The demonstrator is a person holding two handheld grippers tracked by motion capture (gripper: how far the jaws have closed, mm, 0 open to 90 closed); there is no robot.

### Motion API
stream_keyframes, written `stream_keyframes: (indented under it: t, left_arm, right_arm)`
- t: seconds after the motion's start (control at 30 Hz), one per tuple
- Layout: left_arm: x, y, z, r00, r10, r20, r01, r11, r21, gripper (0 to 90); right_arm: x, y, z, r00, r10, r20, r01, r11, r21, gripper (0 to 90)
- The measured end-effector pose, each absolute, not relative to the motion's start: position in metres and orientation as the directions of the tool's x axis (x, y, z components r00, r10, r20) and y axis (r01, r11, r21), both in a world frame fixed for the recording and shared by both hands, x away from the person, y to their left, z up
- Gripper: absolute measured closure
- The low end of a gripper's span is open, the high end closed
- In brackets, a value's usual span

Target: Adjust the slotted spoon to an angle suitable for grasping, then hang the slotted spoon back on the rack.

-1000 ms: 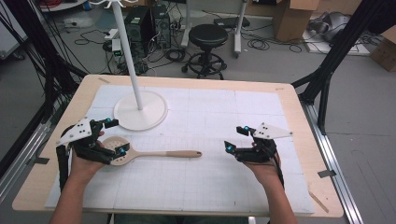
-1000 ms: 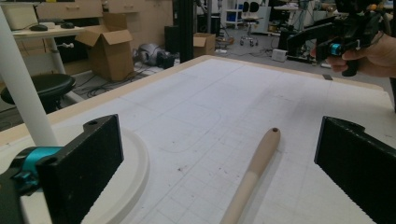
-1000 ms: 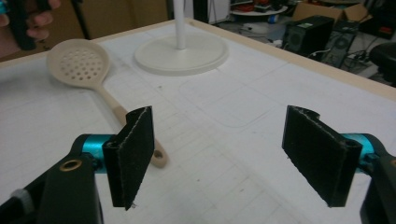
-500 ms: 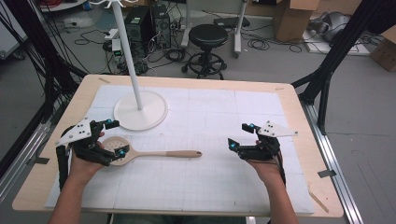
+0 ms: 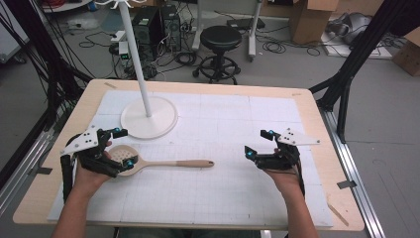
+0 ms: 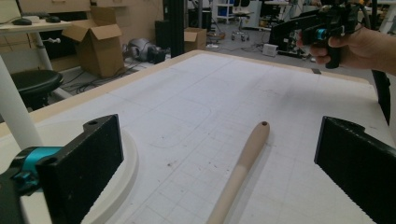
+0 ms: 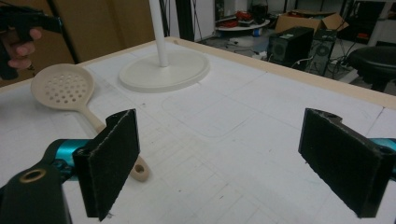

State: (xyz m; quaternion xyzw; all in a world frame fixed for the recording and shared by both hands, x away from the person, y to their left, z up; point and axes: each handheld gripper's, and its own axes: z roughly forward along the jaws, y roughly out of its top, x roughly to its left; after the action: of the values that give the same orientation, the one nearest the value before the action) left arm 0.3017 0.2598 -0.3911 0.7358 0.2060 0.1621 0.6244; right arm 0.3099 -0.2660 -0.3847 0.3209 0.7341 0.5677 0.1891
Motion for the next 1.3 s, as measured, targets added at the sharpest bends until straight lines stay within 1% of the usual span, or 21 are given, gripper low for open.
stream_keyframes:
  t: [0.3,0.47,0.63,0.8,0.93,1.07,1.1,1.3]
  left_arm:
    - [0.302,0.259,-0.391,0.87,0.492,-0.023,0.103,-0.135,0.985,1.7]
    - [0.301,0.257,-0.39,0.873,0.488,-0.021,0.103,-0.143,0.984,1.7]
    - [0.298,0.252,-0.383,0.886,0.464,-0.019,0.113,-0.176,0.978,1.7]
    - [0.305,0.239,-0.375,0.894,0.447,-0.016,0.135,-0.236,0.962,1.7]
    - [0.314,0.225,-0.364,0.905,0.426,-0.005,0.136,-0.276,0.951,1.7]
    - [0.324,0.204,-0.357,0.913,0.407,0.019,0.134,-0.344,0.929,1.7]
    - [0.327,0.199,-0.357,0.916,0.401,0.013,0.145,-0.361,0.921,1.7]
    - [0.339,0.171,-0.362,0.931,0.364,0.025,0.168,-0.487,0.857,1.7]
  right_arm:
    - [0.311,-0.268,-0.384,-0.715,0.692,0.095,0.26,0.137,0.956,11.2]
    - [0.311,-0.267,-0.385,-0.718,0.691,0.083,0.258,0.155,0.954,11.3]
    - [0.311,-0.264,-0.386,-0.721,0.689,0.069,0.259,0.176,0.95,11.2]
    - [0.315,-0.262,-0.388,-0.725,0.684,0.083,0.27,0.171,0.948,11.3]
    - [0.316,-0.262,-0.389,-0.724,0.685,0.087,0.275,0.17,0.946,11.3]
    - [0.317,-0.264,-0.39,-0.724,0.684,0.09,0.274,0.165,0.947,11.3]
    - [0.317,-0.264,-0.39,-0.724,0.685,0.089,0.273,0.166,0.948,11.3]
    - [0.318,-0.265,-0.39,-0.726,0.682,0.092,0.269,0.159,0.95,11.3]
